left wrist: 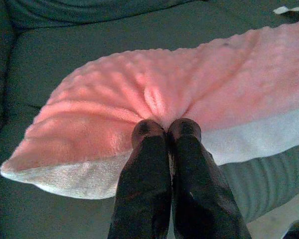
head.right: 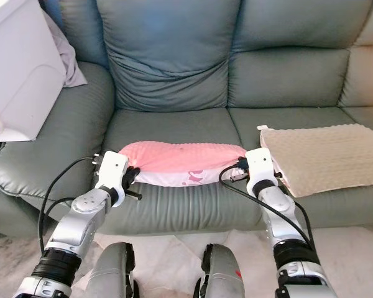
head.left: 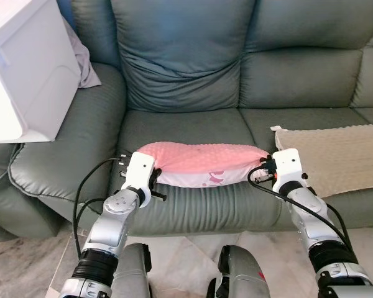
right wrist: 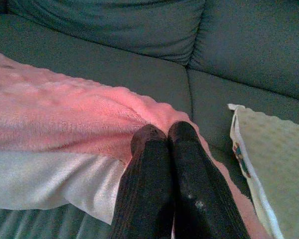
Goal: Move the pillow to the sofa
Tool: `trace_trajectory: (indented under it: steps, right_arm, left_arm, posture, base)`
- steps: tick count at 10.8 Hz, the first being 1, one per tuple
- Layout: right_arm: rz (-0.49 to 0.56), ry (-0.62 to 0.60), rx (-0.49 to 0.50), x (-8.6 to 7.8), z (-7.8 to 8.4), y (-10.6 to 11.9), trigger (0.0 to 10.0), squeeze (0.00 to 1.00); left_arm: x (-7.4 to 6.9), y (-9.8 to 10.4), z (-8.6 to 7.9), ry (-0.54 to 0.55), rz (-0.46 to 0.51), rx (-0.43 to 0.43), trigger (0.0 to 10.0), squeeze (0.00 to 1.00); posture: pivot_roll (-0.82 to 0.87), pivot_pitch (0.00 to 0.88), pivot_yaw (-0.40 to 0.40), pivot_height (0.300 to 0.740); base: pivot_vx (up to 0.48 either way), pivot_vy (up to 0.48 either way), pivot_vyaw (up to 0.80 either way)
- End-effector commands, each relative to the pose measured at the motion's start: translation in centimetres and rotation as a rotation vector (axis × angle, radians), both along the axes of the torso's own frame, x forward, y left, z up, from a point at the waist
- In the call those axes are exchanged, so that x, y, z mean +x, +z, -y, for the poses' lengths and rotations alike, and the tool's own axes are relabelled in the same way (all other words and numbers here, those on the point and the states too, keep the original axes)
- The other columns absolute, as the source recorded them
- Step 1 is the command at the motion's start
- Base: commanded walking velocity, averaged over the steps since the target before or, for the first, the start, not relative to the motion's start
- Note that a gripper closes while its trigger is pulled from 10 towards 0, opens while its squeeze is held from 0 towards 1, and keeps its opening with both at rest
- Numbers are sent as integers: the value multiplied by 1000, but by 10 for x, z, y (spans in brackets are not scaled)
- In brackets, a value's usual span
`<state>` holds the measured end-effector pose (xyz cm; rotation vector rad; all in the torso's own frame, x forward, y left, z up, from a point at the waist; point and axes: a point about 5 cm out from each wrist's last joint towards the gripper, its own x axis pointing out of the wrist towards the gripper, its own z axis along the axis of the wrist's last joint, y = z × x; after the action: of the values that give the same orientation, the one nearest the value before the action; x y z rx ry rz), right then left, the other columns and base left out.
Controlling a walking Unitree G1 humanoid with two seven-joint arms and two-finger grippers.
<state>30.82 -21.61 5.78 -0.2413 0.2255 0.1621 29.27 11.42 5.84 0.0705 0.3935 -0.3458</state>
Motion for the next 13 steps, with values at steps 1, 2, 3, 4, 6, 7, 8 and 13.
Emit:
trace_trajectory:
  steps: [1,2,3,4,6,7,8,13]
  right_arm:
    - [31,5,0,1,-2,4,10000,0]
    - [30,6,0,1,-2,4,10000,0]
    - [31,8,2,1,-2,4,10000,0]
    - [31,9,1,0,-2,4,10000,0]
    - [31,12,4,0,-3,4,10000,0]
    - [31,15,6,0,-3,4,10000,0]
    - [27,16,5,0,-3,3,10000,0]
    - [-2,46,-30,-8,5,-3,10000,0]
  left_arm:
    - [2,2,0,-7,5,-1,10000,0]
    - [1,2,1,-12,4,1,10000,0]
    - [1,2,1,-11,2,4,10000,0]
    - [1,1,1,-13,0,9,10000,0]
    - [1,2,1,-4,13,15,10000,0]
    - [3,2,-1,23,19,8,10000,0]
    - [3,2,0,16,18,5,10000,0]
    - [3,-7,-7,94,-49,71,10000,0]
  posture:
    - [-8,27,-18,630]
    - [-7,26,-18,630]
    - [-7,26,-19,630]
    - [-8,26,-19,630]
    - [-9,27,-22,630]
    - [-7,28,-22,630]
    - [-8,29,-22,630]
    - [-11,45,-18,630]
  base:
    - [352,0,0]
    - [386,0,0]
    - [382,0,0]
    - [386,0,0]
    - [180,0,0]
    - [0,0,0]
    - [0,0,0]
    - [0,0,0]
